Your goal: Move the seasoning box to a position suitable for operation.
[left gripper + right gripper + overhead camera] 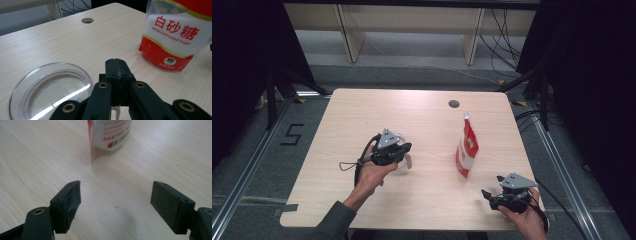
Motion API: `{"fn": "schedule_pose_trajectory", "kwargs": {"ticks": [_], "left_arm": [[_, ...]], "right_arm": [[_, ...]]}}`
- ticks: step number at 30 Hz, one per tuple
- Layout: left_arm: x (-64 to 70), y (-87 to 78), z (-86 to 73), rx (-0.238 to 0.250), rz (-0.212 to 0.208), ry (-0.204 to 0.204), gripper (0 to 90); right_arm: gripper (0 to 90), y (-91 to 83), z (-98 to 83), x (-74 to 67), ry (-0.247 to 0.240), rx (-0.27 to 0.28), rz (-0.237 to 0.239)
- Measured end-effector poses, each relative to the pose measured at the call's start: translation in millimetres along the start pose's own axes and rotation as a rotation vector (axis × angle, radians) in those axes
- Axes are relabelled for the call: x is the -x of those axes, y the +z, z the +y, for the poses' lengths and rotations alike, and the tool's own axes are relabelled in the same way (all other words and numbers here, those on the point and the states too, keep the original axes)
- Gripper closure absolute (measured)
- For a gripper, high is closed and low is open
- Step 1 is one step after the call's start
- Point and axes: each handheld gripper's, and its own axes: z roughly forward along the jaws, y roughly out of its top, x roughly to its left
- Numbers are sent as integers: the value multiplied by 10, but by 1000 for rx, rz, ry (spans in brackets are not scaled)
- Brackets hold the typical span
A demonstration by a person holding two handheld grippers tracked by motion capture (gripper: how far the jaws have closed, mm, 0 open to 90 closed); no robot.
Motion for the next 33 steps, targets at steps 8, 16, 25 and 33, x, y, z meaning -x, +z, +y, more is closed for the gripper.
{"fn": "schedule_pose_trajectory", "kwargs": {"ticks": [8, 16, 25, 33], "left_arm": [[-27, 49, -11, -38, 26, 14, 884], [-34, 2, -13, -62, 1, 19, 865], [13, -165, -18, -108, -8, 103, 849], [9, -263, -45, -135, -30, 142, 844]], "right_arm": [[250, 10, 6, -28, -4, -16, 13], [250, 26, 0, -26, -24, -12, 15], [250, 30, -1, -29, -16, -10, 12], [250, 26, 6, -41, -10, -25, 24]]}}
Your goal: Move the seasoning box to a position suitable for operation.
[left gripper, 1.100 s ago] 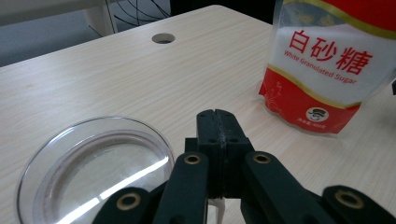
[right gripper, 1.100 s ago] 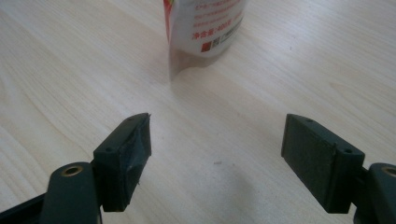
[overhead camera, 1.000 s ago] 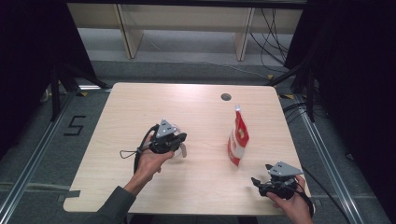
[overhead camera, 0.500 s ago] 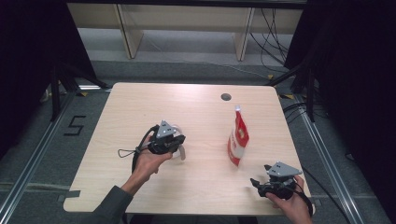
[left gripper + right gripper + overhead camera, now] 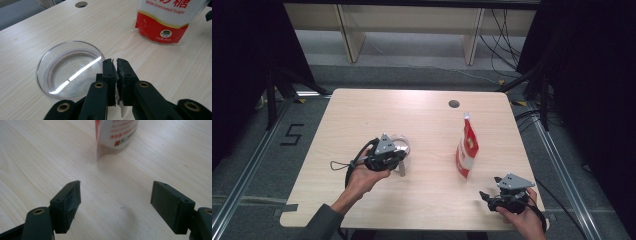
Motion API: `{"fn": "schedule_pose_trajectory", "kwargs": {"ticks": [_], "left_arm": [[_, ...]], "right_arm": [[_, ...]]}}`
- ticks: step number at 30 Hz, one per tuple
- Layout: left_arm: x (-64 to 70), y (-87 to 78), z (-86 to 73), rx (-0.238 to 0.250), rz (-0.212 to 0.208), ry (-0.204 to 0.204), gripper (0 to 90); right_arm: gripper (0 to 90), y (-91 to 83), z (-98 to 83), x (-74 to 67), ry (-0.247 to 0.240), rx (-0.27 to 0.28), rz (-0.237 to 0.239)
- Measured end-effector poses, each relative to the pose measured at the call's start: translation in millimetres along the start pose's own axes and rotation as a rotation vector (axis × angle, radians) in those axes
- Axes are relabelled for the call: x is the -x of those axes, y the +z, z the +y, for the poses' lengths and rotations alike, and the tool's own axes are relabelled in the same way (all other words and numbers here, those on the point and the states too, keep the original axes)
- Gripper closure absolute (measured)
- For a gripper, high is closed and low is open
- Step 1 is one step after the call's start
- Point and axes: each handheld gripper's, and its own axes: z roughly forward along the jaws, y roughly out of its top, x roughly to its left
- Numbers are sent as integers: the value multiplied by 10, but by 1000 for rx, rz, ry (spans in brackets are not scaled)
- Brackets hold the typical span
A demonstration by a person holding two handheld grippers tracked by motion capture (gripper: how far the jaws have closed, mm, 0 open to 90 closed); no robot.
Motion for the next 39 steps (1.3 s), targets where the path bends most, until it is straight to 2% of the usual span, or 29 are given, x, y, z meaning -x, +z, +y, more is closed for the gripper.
{"fn": "schedule_pose_trajectory", "kwargs": {"ticks": [5, 6, 7, 8, 12, 15, 16, 19, 23, 24, 25, 26, 27, 29, 30, 31, 32, 34, 35, 36, 37, 39], "left_arm": [[14, -25, -17, 3, -4, -3, 840], [4, -46, -18, -8, -11, 23, 840], [4, -46, -18, -8, -11, 23, 839], [11, -67, -19, -19, -8, 48, 838], [2, -123, -38, -37, -16, 65, 831], [-12, -151, -54, -41, -19, 70, 829], [-11, -177, -76, -42, -12, 58, 827], [-31, -199, -95, -43, -9, 59, 823], [-58, -229, -137, -18, -5, 61, 806], [-48, -274, -165, -12, 26, 48, 798], [-48, -274, -165, -12, 26, 48, 785], [-54, -320, -199, 21, 38, 31, 772], [-54, -320, -199, 21, 38, 31, 751], [-52, -357, -258, 70, 56, -28, 720], [-56, -389, -322, 114, 68, -83, 662], [-56, -389, -322, 114, 68, -83, 611], [-60, -397, -356, 128, 72, -114, 611], [-68, -408, -422, 140, 87, -151, 528], [-68, -403, -450, 137, 88, -162, 528], [-56, -372, -504, 114, 86, -185, 453], [-56, -372, -504, 114, 86, -185, 420], [-37, -328, -556, 98, 94, -190, 412]], "right_arm": [[250, -2, -1, 0, 2, 1, 1], [250, 0, -1, 1, 4, 1, 0], [250, 0, -1, 1, 4, 1, 0], [250, 1, 0, 1, 4, 1, 1], [250, 3, 1, -10, 8, 6, 9], [250, 8, -1, -6, -3, 11, 5], [250, 9, -1, -5, -4, 10, 5], [250, 6, 2, -2, -3, 7, 8], [250, 5, 3, -9, 10, 7, 9], [250, 2, 2, -10, 11, 7, 8], [250, 0, 2, -8, 9, 5, 7], [250, -2, 2, -7, 10, 6, 6], [250, -2, 2, -7, 10, 6, 6], [250, 0, 2, -5, 11, 5, 8], [250, 1, 5, 11, -16, 12, 4], [250, 1, 5, 11, -16, 12, 4], [250, 0, 6, 10, -17, 14, 2], [250, 4, 5, 10, -25, 17, 2], [250, 4, 5, 10, -25, 17, 2], [250, -3, 9, 1, -22, 11, 6], [250, -3, 9, 1, -22, 11, 6], [250, -4, 13, -7, -12, 10, 11]]}}
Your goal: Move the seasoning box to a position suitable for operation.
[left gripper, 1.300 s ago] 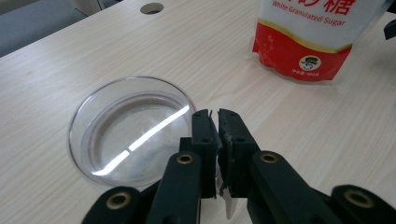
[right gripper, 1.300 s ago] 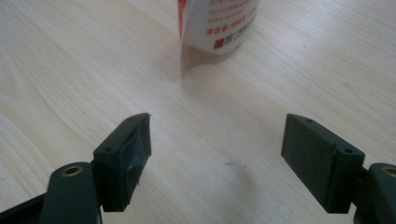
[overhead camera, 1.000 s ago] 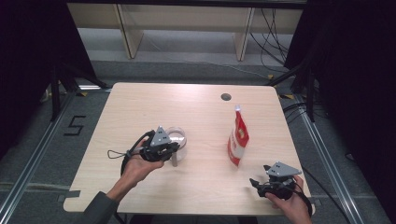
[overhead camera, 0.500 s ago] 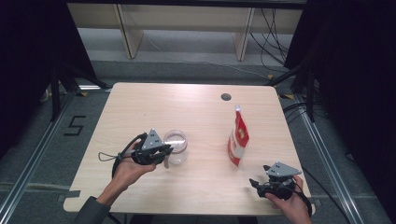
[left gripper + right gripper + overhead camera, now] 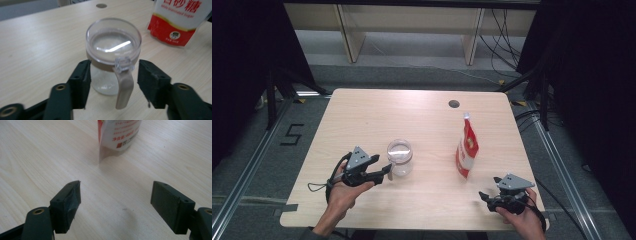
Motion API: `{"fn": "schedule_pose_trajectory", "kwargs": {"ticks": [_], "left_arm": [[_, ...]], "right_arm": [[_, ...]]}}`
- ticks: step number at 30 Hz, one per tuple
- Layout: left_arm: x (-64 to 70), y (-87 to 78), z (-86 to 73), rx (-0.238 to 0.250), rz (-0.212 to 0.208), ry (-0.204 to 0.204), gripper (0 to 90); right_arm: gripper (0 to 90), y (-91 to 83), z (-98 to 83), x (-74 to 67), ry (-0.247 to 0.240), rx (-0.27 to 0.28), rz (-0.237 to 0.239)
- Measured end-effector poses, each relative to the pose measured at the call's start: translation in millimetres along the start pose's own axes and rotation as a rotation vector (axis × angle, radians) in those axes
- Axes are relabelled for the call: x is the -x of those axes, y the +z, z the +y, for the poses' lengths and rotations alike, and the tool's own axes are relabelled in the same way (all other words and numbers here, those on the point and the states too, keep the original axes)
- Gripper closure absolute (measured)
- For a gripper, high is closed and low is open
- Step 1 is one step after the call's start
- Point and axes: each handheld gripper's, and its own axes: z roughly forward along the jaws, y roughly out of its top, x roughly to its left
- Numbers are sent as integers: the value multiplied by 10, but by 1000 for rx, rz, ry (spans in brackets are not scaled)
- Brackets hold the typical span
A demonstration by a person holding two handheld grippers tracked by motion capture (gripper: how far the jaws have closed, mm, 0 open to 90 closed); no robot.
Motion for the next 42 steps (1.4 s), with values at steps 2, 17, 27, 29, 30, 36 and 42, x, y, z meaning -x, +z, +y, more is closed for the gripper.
{"fn": "schedule_pose_trajectory", "kwargs": {"ticks": [2, 17, 27, 29, 30, 36, 42], "left_arm": [[9, 55, -45, -11, 1, -12, 383], [114, 198, -66, -35, 5, 86, 608], [74, 185, -72, -24, 8, 91, 717], [71, 182, -70, -26, 1, 89, 717], [75, 180, -70, -27, -3, 92, 717], [71, 184, -72, -23, -57, 101, 719], [87, 185, -75, -23, -80, 122, 719]], "right_arm": [[250, 0, 1, 1, -2, 0, 0], [250, 13, 2, -8, -10, -5, 17], [250, 19, 2, 0, -20, 2, 9], [250, 18, 2, -3, -16, 1, 8], [250, 18, 1, -3, -14, 1, 8], [250, 16, 1, -2, -13, 1, 9], [250, 14, 1, 0, -17, 4, 6]]}}
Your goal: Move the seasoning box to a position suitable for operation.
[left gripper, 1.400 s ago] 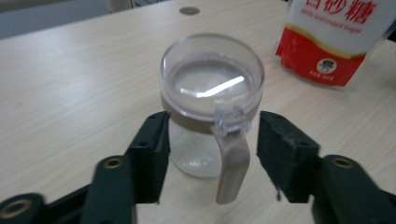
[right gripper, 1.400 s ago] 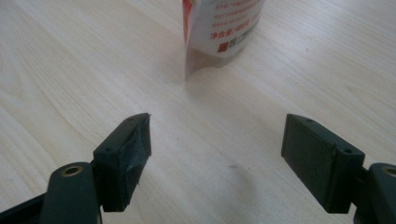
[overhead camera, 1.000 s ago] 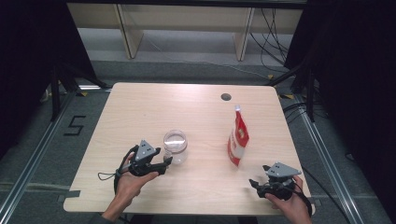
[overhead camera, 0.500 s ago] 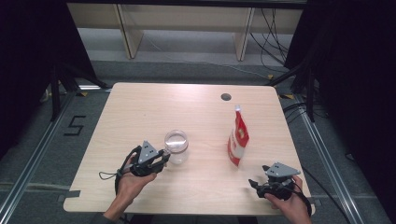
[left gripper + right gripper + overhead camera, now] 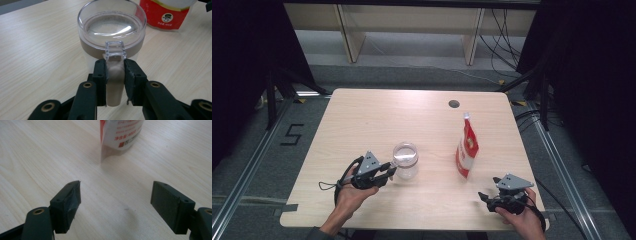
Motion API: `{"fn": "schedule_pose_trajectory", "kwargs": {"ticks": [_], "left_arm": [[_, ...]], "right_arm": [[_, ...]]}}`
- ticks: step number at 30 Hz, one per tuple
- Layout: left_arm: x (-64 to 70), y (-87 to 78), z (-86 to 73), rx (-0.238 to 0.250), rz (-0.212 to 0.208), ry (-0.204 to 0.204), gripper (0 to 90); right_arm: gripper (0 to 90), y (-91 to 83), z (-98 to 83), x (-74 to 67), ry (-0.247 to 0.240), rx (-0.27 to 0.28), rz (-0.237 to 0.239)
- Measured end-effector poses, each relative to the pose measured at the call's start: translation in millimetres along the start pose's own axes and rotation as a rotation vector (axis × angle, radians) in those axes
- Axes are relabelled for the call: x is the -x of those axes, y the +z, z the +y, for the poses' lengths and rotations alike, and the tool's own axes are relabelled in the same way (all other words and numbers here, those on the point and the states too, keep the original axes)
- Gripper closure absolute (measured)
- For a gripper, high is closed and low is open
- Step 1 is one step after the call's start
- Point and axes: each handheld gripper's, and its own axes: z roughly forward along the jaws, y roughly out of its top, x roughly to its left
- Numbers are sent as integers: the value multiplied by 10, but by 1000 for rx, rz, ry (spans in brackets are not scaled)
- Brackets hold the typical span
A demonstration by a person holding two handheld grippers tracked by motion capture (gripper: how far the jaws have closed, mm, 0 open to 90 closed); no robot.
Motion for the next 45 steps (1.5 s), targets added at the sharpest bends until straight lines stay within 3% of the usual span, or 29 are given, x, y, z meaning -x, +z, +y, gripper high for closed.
{"fn": "schedule_pose_trajectory", "kwargs": {"ticks": [10, 16, 23, 24, 30, 34, 41, 42, 45], "left_arm": [[50, 32, -1, 18, -79, 34, 720], [89, 46, 13, 17, -124, 81, 721], [136, 57, 15, 20, -161, 102, 721], [145, 59, 12, 20, -170, 95, 721], [130, 63, 3, 29, -198, 104, 721], [88, 70, 8, 33, -239, 130, 720], [44, 65, 4, 31, -229, 155, 713], [41, 60, -4, 26, -218, 140, 712], [38, 61, -1, 30, -223, 144, 710]], "right_arm": [[250, -2, 0, 3, -3, -2, -3], [250, -1, -1, -1, -2, -9, 1], [249, 6, -2, -14, 9, -15, 15], [247, 9, -1, -5, -7, -9, 7], [247, 8, -3, -4, -6, -13, 8], [247, 9, -3, -4, -5, -12, 8], [247, 10, -1, -6, -11, -9, 8], [247, 10, -1, -6, -11, -10, 8], [247, 10, 0, -6, -11, -10, 9]]}}
